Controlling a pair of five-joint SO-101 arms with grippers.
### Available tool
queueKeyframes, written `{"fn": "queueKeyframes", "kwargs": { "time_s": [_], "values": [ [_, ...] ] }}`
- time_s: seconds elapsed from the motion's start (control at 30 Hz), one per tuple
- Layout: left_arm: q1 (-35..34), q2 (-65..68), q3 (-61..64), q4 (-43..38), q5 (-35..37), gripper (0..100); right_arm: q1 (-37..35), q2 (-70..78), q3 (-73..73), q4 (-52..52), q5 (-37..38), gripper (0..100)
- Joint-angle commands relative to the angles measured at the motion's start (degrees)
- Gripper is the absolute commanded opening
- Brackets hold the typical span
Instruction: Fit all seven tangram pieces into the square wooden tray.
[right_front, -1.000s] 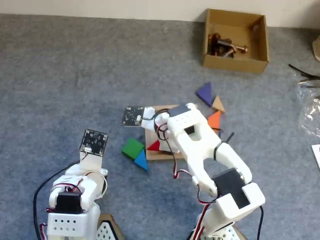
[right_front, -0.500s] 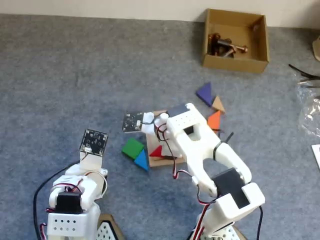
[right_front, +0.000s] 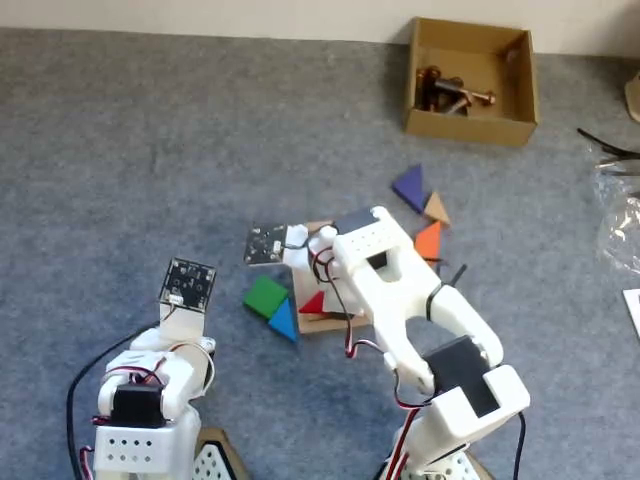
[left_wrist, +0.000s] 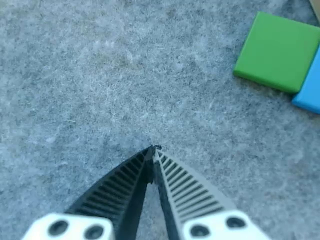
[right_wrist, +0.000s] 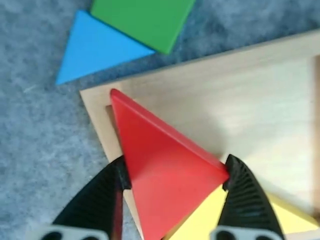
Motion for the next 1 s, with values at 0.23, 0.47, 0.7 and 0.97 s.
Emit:
{"fn": "queueKeyframes", "kwargs": {
  "time_s": [0.23,0.47,0.7,0.97],
  "values": [
    [1.36,-0.31,1.19,0.18,0.44,1,-0.48,-1.19,-6.55,8.40,0.70,19.7],
    [1.36,-0.31,1.19,0.18,0.44,1,-0.48,-0.84,-11.03,13.85,2.20,19.8],
    [1.36,-0.31,1.19,0.18,0.44,1,-0.48,-0.75,-10.95,13.41,2.46,19.9],
    [1.36,-0.31,1.19,0.18,0.44,1,-0.48,-0.75,-7.08,9.01,2.29,22.8]
  ]
}}
